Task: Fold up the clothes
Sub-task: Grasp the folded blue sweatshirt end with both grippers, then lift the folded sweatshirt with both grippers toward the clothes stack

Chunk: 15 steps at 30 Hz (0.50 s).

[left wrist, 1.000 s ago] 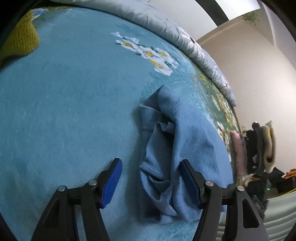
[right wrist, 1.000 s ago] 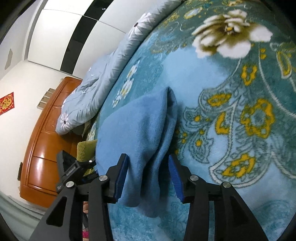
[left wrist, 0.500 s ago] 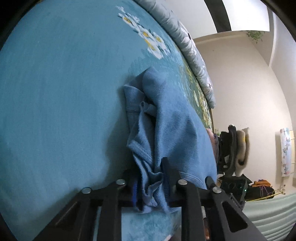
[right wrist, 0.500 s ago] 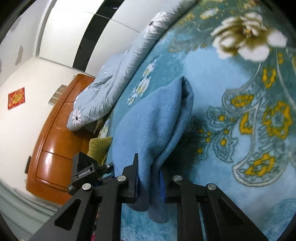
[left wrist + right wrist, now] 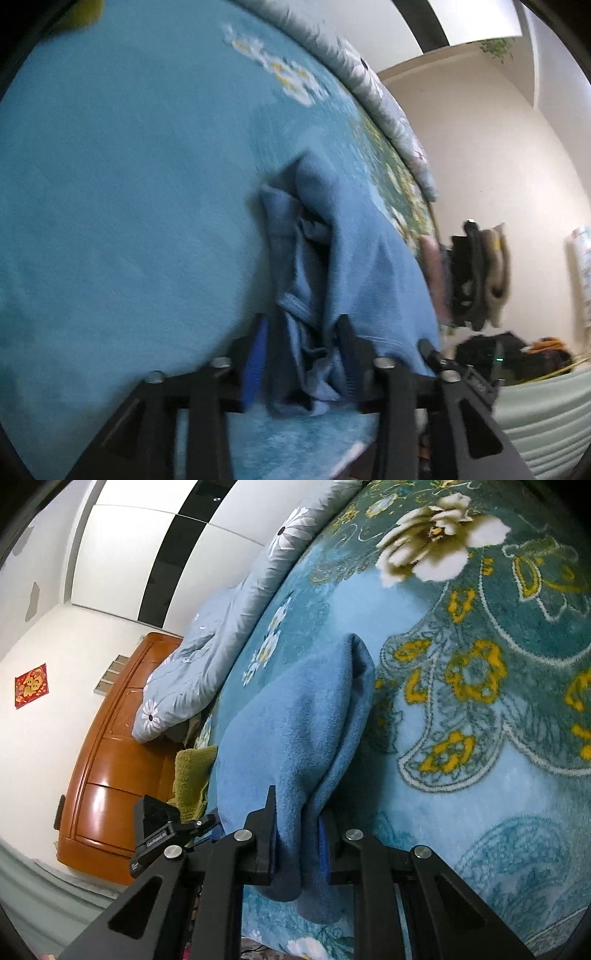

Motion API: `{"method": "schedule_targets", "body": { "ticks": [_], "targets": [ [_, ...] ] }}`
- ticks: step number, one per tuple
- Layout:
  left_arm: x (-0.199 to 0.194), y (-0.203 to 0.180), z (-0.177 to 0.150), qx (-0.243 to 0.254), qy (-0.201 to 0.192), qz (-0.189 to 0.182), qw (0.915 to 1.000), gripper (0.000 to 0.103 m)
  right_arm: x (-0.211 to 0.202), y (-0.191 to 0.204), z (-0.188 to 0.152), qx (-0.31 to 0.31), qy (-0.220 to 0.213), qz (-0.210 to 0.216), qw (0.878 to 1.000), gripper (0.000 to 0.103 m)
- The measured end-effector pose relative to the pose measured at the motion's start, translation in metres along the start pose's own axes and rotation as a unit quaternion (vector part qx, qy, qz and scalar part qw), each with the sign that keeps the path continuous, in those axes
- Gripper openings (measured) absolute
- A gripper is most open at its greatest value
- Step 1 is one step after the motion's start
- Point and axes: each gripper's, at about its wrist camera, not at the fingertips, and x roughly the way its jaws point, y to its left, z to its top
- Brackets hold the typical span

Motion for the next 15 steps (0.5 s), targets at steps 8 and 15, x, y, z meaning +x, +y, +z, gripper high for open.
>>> {"method": "schedule_targets", "body": {
  "ticks": [8,15],
  "targets": [
    [0.025,-0.002,0.002,0.008,0.013,-0.003,0.9999,0.049,0.0,0.0,-0.001,0.008,0.0,0.003,1.0,0.018],
    [0.019,-0.013,-0.005,0.008,0.014,-0.041,0.999,0.015,-0.014,0.026,0.002,-0.038,-0.008,0.014,0.999,0.018]
  ]
}}
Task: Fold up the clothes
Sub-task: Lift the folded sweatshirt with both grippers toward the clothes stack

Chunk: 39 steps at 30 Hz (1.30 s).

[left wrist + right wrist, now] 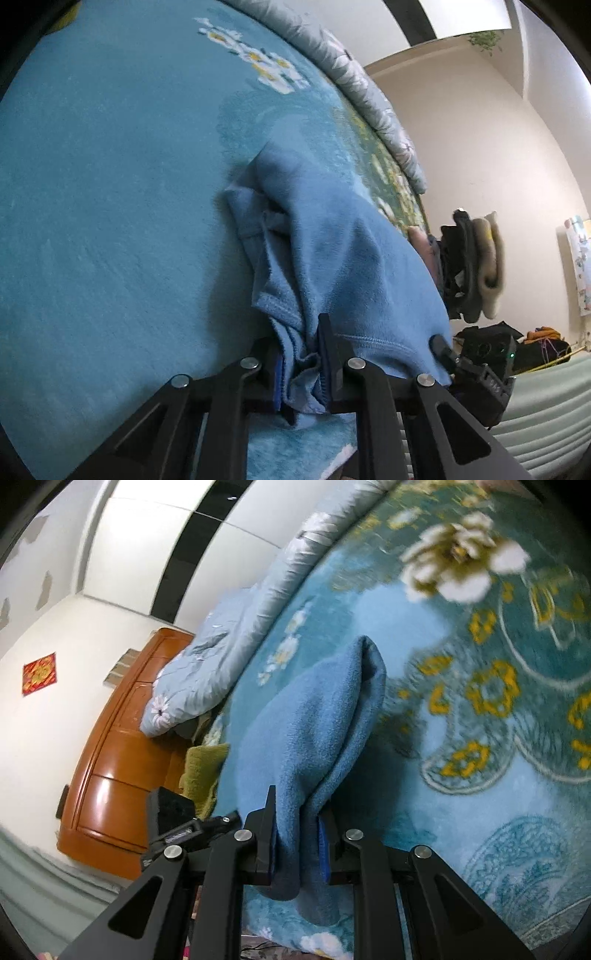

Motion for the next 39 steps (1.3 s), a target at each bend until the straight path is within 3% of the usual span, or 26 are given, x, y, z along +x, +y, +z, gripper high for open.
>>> {"method": "schedule_targets", "body": {
  "ticks": [5,12,19,26,31,33,39],
  "targets": [
    [-0.014,-0.023,-0.003,0.032,-0.007,-0.024,0.9992,0.015,-0.027,0.017,0.004,-0.031,-0.014,0.005,0.999,0.017],
    [-0.022,-0.067,0.0,0.087,-0.015,-0.049,0.9949,0.015,-0.06,0.051,0.018,-0.097,-0.028,-0.029,0.995,0.017],
    [-0.023,-0.14,0.018,0.159,-0.034,-0.056,0.9851,0.015,-0.099,0.086,0.042,-0.177,-0.05,-0.057,0.981,0.017],
    [-0.02,-0.243,0.043,0.25,-0.065,-0.072,0.9633,0.015,-0.153,0.102,0.083,-0.231,-0.082,-0.076,0.966,0.017],
    [-0.002,-0.333,0.057,0.326,-0.087,-0.094,0.9367,0.015,-0.212,0.104,0.131,-0.26,-0.117,-0.092,0.954,0.017],
    [0.011,-0.367,0.063,0.349,-0.087,-0.102,0.9275,0.015,-0.236,0.102,0.149,-0.271,-0.128,-0.107,0.948,0.017],
    [0.074,-0.453,0.062,0.382,-0.069,-0.116,0.9142,0.015,-0.296,0.075,0.201,-0.258,-0.151,-0.151,0.942,0.017]
  ]
}}
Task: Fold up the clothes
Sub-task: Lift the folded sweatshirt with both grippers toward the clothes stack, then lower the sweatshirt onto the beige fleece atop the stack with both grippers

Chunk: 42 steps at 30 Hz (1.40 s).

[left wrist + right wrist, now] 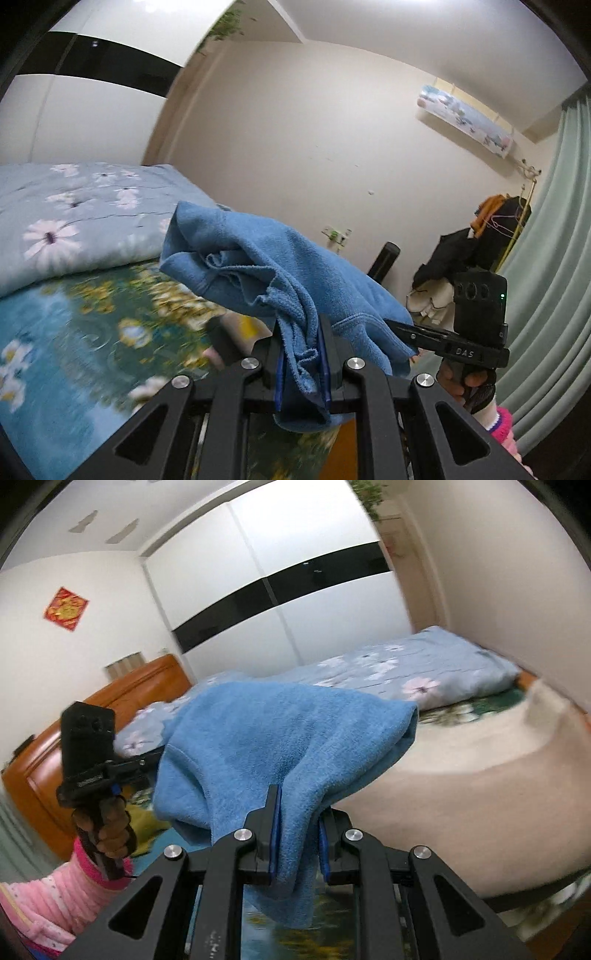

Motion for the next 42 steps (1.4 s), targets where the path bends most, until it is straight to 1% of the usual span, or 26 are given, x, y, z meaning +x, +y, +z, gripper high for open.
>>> {"method": "schedule_targets", "body": {
  "ticks": [3,5,8,11,13,17,18,21,23,25,26,28,29,31,33,35,37,39,42],
  "targets": [
    [0.047,-0.02,0.013,0.009,0.01,-0.013,0.9998,0.015,-0.008,-0.036,0.012,0.009,0.007,-0.037,0.999,0.017],
    [0.074,-0.032,0.014,0.01,0.022,-0.017,0.9996,0.015,-0.012,-0.061,0.019,0.02,0.013,-0.06,0.998,0.017],
    [0.113,-0.037,0.004,-0.004,0.04,-0.031,0.9987,0.015,-0.018,-0.099,0.026,0.045,0.013,-0.09,0.995,0.017],
    [0.145,-0.035,-0.01,-0.015,0.055,-0.041,0.9976,0.015,-0.017,-0.126,0.024,0.073,0.003,-0.099,0.992,0.018],
    [0.159,-0.031,-0.019,-0.02,0.07,-0.039,0.9966,0.015,-0.015,-0.142,0.02,0.091,-0.002,-0.101,0.991,0.018],
    [0.174,-0.026,-0.038,-0.014,0.096,-0.027,0.9949,0.016,-0.007,-0.172,0.005,0.12,0.008,-0.105,0.987,0.019],
    [0.176,-0.024,-0.041,-0.012,0.099,-0.025,0.9947,0.016,-0.007,-0.177,0.002,0.127,0.002,-0.101,0.987,0.019],
    [0.177,-0.021,-0.045,-0.011,0.107,-0.021,0.994,0.019,-0.011,-0.19,-0.004,0.149,-0.016,-0.09,0.985,0.024],
    [0.177,-0.019,-0.047,-0.011,0.113,-0.019,0.9934,0.019,-0.011,-0.192,-0.007,0.16,-0.019,-0.093,0.983,0.027],
    [0.174,-0.021,-0.047,-0.01,0.115,-0.017,0.9931,0.02,-0.012,-0.188,-0.007,0.157,-0.019,-0.102,0.982,0.027],
    [0.171,-0.022,-0.046,-0.009,0.117,-0.016,0.9929,0.02,-0.013,-0.185,-0.007,0.154,-0.018,-0.108,0.982,0.03],
    [0.165,-0.023,-0.043,-0.005,0.119,-0.013,0.9927,0.024,-0.02,-0.176,-0.005,0.144,-0.018,-0.128,0.981,0.034],
    [0.158,-0.024,-0.042,0.001,0.11,-0.005,0.9939,0.025,-0.024,-0.172,-0.005,0.141,-0.019,-0.139,0.98,0.035],
    [0.145,-0.026,-0.038,0.013,0.092,0.011,0.9957,0.036,-0.033,-0.168,-0.003,0.137,-0.025,-0.158,0.977,0.035],
    [0.133,-0.028,-0.034,0.024,0.073,0.026,0.9967,0.041,-0.04,-0.162,-0.001,0.131,-0.037,-0.181,0.974,0.035],
    [0.124,-0.034,-0.03,0.029,0.05,0.033,0.9978,0.046,-0.042,-0.151,0.001,0.119,-0.05,-0.194,0.972,0.035],
    [0.126,-0.037,-0.029,0.031,0.05,0.032,0.9978,0.049,-0.042,-0.139,0.003,0.103,-0.056,-0.199,0.973,0.035],
    [0.133,-0.043,-0.033,0.041,0.059,0.029,0.997,0.05,-0.04,-0.127,0.004,0.087,-0.061,-0.202,0.974,0.036],
    [0.144,-0.048,-0.04,0.054,0.075,0.03,0.9953,0.051,-0.036,-0.11,0.003,0.063,-0.059,-0.199,0.976,0.04]
  ]
}}
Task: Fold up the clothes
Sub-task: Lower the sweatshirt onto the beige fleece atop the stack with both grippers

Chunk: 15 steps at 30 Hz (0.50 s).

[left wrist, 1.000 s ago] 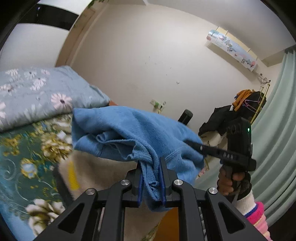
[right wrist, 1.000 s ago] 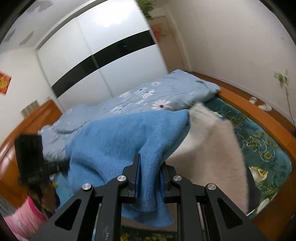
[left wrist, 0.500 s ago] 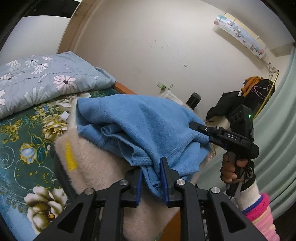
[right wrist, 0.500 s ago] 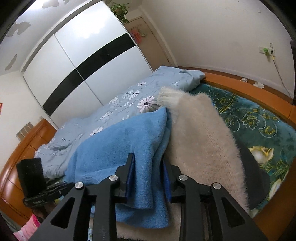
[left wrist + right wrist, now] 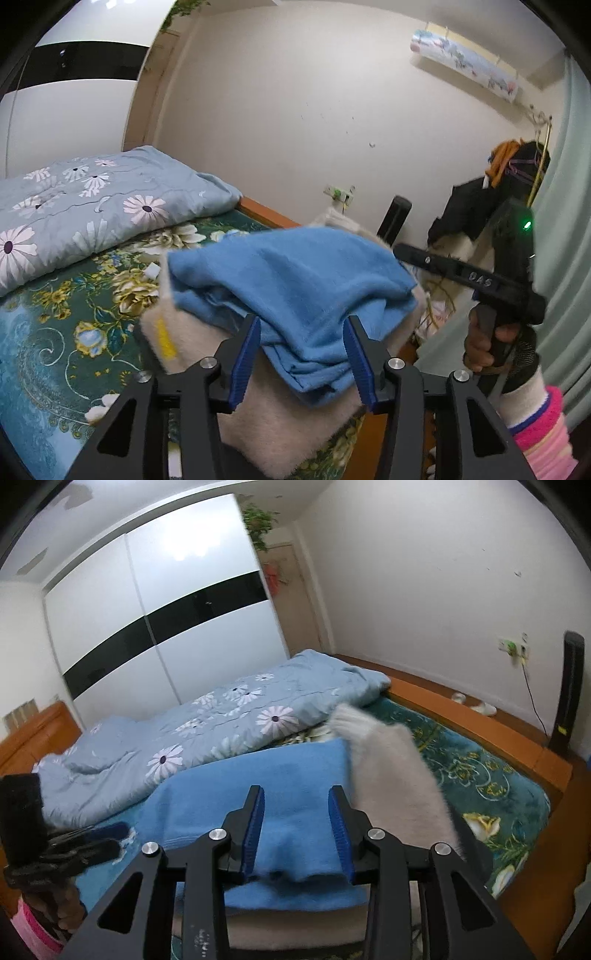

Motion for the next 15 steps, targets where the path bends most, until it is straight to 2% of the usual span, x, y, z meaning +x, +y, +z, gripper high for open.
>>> {"method": "schedule_targets", "body": {
  "ticks": [6,8,10,13,15],
  "targets": [
    [0.01,0.002,-0.009,-0.006,0.025,0.004,0.9997,0.051,0.008,0.019,-0.018,-0.038,0.03,-0.018,0.999,0.041],
    [0.003,0.001,-0.012,-0.002,0.021,0.005,0.9998,0.051,-0.003,0.026,-0.025,-0.038,0.014,-0.026,0.999,0.041],
    [-0.005,-0.001,-0.018,0.006,0.016,0.009,0.9998,0.055,-0.013,0.036,-0.036,-0.045,-0.006,-0.031,0.999,0.043],
    [-0.015,-0.005,-0.029,0.019,0.009,0.018,0.9996,0.058,-0.026,0.059,-0.061,-0.067,-0.024,-0.034,0.997,0.049],
    [-0.021,-0.007,-0.038,0.027,0.007,0.024,0.9993,0.058,-0.031,0.071,-0.078,-0.073,-0.027,-0.036,0.996,0.057]
  ]
}}
